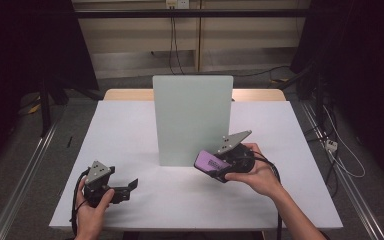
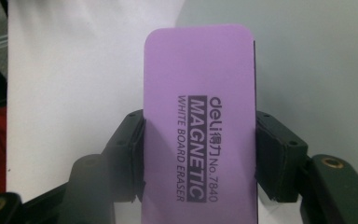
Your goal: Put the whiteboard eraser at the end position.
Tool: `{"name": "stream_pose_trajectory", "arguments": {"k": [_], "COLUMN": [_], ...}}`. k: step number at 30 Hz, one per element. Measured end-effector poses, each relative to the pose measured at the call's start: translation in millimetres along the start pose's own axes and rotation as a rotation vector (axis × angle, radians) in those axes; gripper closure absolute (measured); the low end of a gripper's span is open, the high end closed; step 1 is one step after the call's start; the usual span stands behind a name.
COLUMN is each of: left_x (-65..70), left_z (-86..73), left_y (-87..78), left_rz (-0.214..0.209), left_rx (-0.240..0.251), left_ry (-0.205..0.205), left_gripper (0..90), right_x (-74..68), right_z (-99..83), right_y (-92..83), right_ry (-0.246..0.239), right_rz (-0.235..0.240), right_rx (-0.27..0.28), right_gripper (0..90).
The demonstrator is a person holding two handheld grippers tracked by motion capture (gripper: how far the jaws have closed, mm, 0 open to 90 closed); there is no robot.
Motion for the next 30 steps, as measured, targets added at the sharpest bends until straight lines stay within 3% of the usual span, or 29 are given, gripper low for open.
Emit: {"name": "stream_pose_trajectory", "arguments": {"k": [4, 9, 13, 30], "left_x": [-0.2, -1.4, -0.8, -1.4], "left_z": [-1.3, 1.8, 0.1, -0.4], "left_y": [0.4, -2.7, -1.8, -1.4], "left_rz": [-0.006, 0.004, 0.003, 0.009], "left_rx": [-0.010, 0.014, -0.002, -0.006], "left_ry": [0.001, -0.006, 0.000, 0.010], "left_gripper": [5.2, 5.2, 5.2, 5.2], "right_x": [-7.7, -14.5, -20.6, -29.6], "right_z": [0.7, 1.5, 0.9, 0.4], "right_y": [7.7, 16.1, 22.2, 43.8], "right_ry": [-0.011, -0.031, -0.032, -0.044], "right_rz": [0.028, 0.051, 0.070, 0.098], "right_rx": [-0.021, -0.048, -0.063, -0.108], "right_gripper": [41.4, 41.5, 41.5, 41.4]}}
Point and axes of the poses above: each handheld gripper's, and its own axes: y roughly forward along the jaws, z roughly out of its top, x roughly to its right, the point moved 9 cm from there along y, roughly forward along the jaws, and after that the axes turned 8 degrees about z, right-handed, at the moved point
